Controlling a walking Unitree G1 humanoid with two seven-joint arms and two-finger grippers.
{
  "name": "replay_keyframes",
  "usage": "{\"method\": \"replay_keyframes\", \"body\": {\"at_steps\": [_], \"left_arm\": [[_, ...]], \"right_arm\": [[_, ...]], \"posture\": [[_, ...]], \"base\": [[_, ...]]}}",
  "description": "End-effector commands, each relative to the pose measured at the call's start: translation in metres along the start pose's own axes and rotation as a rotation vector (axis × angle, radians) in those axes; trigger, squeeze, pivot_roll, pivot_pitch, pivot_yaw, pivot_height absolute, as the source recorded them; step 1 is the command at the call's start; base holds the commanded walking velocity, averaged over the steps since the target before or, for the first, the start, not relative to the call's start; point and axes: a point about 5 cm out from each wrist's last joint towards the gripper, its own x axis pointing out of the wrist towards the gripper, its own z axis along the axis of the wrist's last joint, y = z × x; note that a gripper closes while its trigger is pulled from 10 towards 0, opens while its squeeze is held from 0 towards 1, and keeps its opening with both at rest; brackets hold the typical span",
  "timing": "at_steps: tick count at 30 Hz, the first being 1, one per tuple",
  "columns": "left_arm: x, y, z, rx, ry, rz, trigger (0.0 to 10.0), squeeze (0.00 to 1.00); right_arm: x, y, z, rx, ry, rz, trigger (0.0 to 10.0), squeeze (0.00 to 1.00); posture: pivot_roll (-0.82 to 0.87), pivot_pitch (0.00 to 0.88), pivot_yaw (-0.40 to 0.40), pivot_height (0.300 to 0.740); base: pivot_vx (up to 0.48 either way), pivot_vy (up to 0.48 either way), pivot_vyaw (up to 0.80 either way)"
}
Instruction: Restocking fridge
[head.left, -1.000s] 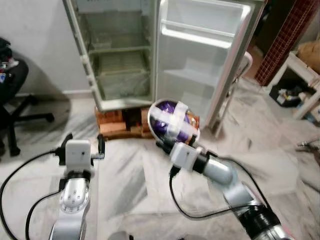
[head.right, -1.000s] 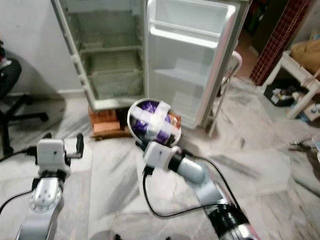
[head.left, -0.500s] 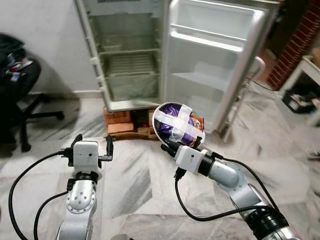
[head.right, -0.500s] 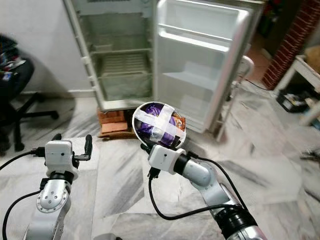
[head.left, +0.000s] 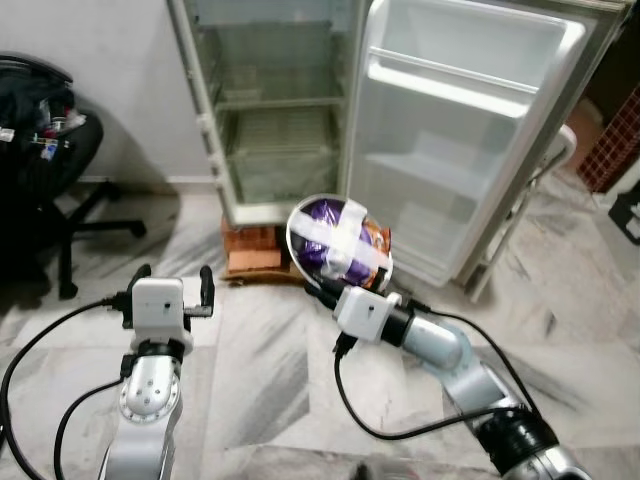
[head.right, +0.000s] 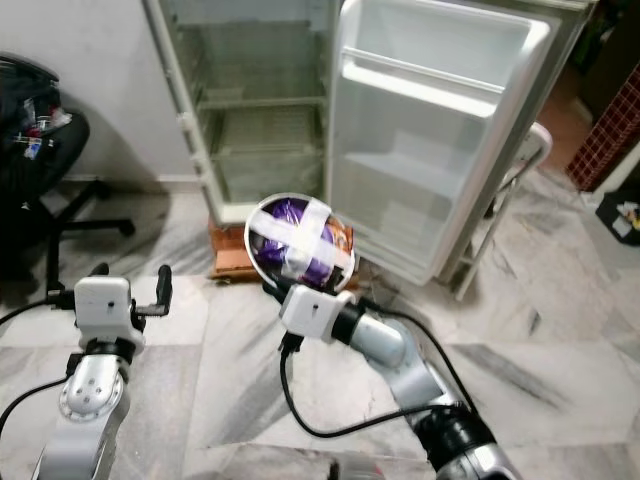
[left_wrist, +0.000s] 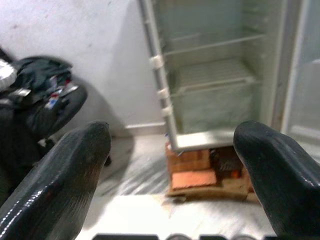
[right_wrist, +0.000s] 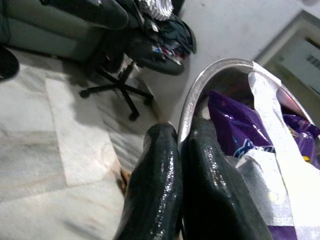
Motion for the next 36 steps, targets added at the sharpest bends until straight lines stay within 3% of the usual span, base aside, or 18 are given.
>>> {"method": "replay_keyframes", "body": {"at_steps": [1, 13, 25, 36], "left_arm": [[-0.0004, -0.003, 0.0003, -0.002, 0.001, -0.012, 10.0, 0.0], [0.0032, 0.0012, 0.0035, -0.013, -0.006, 0.001, 10.0, 0.0], [0.0055, 0.0038, 0.0052, -0.018, -0.006, 0.012, 10.0, 0.0], [0.0013, -0.0003, 0.0023, -0.026, 0.008, 0.007, 10.0, 0.0]], "right_arm": [[-0.0029, -0.004, -0.0011, -0.003, 0.004, -0.015, 10.0, 0.0], [-0.0018, -0.0077, -0.0007, -0.037, 0.007, -0.002, 10.0, 0.0], [-0.0007, 0.0002, -0.0002, -0.027, 0.003, 0.027, 10.0, 0.0], [-0.0015, -0.0012, -0.0033, -0.021, 0.016, 0.023, 10.0, 0.0]], "posture": [[-0.02, 0.064, 0.005, 0.74], [-0.02, 0.074, 0.018, 0.74], [-0.01, 0.081, 0.01, 0.74], [-0.01, 0.078, 0.004, 0.74]], "base": [[0.307, 0.0, 0.0], [0.445, 0.0, 0.0], [0.44, 0.0, 0.16], [0.364, 0.312, 0.0]]}}
